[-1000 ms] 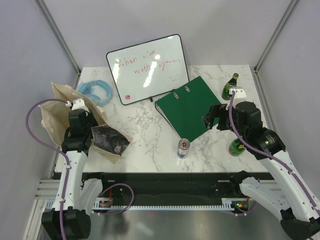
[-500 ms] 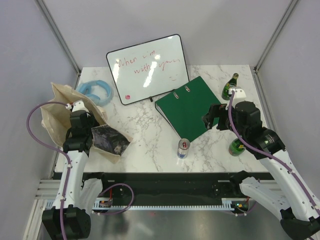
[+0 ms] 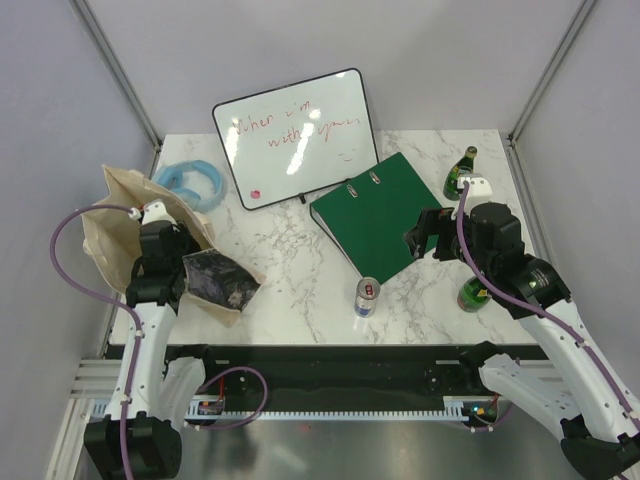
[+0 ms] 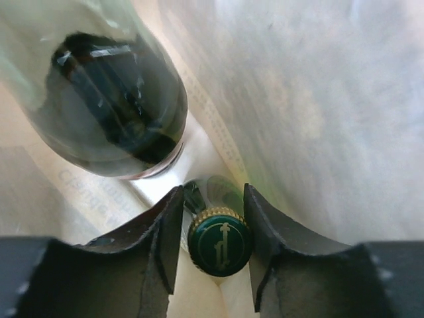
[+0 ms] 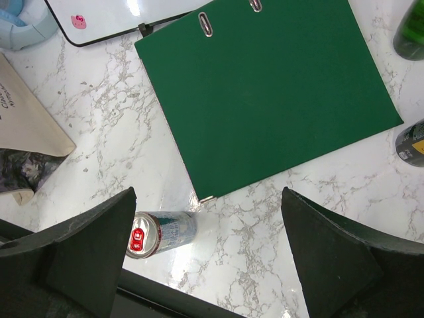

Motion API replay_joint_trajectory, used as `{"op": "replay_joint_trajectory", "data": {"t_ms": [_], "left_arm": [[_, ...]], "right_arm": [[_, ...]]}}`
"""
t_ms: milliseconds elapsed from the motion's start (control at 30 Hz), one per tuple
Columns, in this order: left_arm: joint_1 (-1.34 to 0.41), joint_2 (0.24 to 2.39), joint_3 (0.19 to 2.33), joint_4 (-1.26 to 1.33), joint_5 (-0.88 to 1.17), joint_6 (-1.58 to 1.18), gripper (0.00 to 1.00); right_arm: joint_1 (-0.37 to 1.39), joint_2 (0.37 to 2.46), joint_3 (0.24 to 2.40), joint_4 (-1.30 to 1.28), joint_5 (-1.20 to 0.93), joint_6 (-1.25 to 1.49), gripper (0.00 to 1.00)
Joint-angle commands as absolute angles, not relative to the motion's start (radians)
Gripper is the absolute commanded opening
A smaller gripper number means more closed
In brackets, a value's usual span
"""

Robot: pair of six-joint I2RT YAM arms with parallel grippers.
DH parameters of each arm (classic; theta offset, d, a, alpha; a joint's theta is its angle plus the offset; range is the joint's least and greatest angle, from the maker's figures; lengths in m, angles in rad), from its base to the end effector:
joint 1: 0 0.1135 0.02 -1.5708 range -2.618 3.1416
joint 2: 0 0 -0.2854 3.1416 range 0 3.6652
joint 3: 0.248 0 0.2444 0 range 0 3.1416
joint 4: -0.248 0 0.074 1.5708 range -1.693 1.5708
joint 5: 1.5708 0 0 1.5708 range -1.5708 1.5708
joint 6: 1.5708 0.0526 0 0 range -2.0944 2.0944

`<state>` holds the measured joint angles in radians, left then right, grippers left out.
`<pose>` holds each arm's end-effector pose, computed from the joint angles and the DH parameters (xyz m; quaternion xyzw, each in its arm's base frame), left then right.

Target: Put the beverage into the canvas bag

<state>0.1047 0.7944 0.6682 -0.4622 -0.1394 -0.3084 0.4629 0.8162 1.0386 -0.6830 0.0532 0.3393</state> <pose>0.1658 0.0248 0.2768 -0.2125 0.8542 0.0132 0.4743 0.1406 0.0670 0.3760 -0.0385 0.8488 0.1849 0.4939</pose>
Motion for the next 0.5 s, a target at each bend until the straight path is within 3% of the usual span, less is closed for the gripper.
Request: {"op": "replay_joint_trajectory", "data": {"t_ms": [0, 467], "left_arm": [[0.107, 0.756, 0.696, -0.383, -0.152, -0.347, 0.50], [0.107, 0.724, 0.768, -0.449, -0.156, -0.324, 0.62]], "right_arm": [[0.468, 0.805, 1.045, -0.641, 0.058, 0.328, 0.98], [0.469, 0.815, 1.045, -0.635, 0.052, 0.331, 0.98]]}}
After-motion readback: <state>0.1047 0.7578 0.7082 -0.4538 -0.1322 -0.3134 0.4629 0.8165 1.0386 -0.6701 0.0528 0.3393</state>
